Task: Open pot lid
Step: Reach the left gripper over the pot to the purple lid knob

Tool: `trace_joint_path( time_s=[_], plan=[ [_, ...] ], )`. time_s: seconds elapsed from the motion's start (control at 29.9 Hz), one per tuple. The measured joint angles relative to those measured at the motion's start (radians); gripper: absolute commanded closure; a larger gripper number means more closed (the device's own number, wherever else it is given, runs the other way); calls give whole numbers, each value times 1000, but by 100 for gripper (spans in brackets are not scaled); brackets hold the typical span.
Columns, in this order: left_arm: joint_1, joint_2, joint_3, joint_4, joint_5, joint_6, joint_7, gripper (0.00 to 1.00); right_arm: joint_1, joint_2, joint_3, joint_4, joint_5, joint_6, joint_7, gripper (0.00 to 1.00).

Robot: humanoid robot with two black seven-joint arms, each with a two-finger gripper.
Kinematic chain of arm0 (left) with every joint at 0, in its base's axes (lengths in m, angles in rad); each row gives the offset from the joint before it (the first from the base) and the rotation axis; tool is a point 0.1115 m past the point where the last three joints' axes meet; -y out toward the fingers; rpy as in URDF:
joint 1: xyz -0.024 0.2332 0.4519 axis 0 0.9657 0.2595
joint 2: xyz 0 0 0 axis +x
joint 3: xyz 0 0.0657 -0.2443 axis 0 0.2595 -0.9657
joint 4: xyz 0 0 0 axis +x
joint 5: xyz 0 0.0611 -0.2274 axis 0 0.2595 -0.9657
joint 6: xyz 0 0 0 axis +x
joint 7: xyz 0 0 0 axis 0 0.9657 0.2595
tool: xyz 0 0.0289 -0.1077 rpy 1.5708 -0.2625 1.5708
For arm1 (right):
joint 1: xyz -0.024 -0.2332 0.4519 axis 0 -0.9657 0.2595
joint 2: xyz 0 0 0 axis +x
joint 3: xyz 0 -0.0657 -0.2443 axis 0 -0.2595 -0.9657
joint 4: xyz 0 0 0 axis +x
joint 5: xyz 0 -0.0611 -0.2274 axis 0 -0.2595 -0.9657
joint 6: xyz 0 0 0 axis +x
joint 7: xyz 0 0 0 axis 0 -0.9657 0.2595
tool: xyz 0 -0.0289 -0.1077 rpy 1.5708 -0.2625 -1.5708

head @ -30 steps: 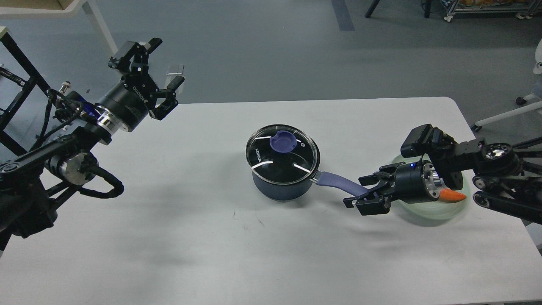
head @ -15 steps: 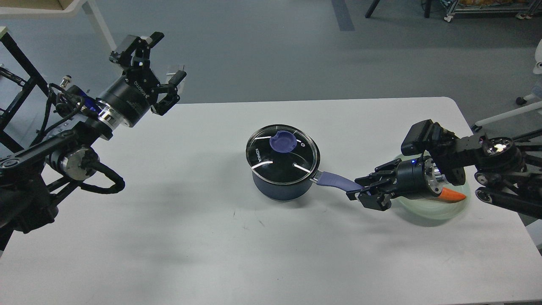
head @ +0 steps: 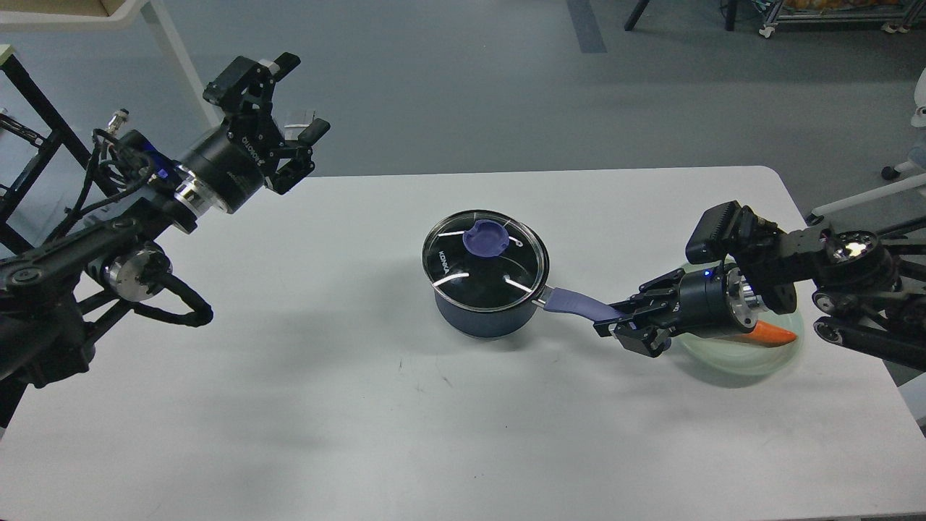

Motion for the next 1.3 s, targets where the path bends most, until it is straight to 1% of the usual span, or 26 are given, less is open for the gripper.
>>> trace_joint_path(
  time_s=[0.1, 0.23, 0.3, 0.37, 0.47, 0.57, 0.64, 1.0, 1.3],
  plan=[
    [-58, -13, 0, -13, 314, 2, 0, 1, 2, 1, -6, 0, 2, 0, 0, 75],
    [-127, -67, 26, -31, 739, 42, 0, 1, 2, 5, -9, 0, 3, 0, 0, 75],
    [-153, -99, 57, -36, 954, 86, 0, 1, 2, 6, -10, 0, 3, 0, 0, 75],
    [-180, -123, 113, -38, 1073, 141, 0, 1, 2, 6, -11, 0, 3, 0, 0, 75],
    [-234, -159, 241, -38, 1201, 247, 0, 1, 2, 10, -13, 0, 3, 0, 0, 75],
    [-258, -205, 318, -26, 1293, 333, 0, 1, 2, 11, -15, 0, 3, 0, 1, 74],
    [-260, -227, 336, -13, 1334, 353, -1, 1, 2, 12, -15, 0, 3, 0, 1, 74],
    [-251, -337, 357, 103, 1408, 363, 0, 1, 14, 31, -15, -1, 3, 1, 0, 74],
    [-227, -352, 388, 136, 1411, 368, 0, 1, 20, 34, -15, -1, 4, 1, 0, 74]
  ],
)
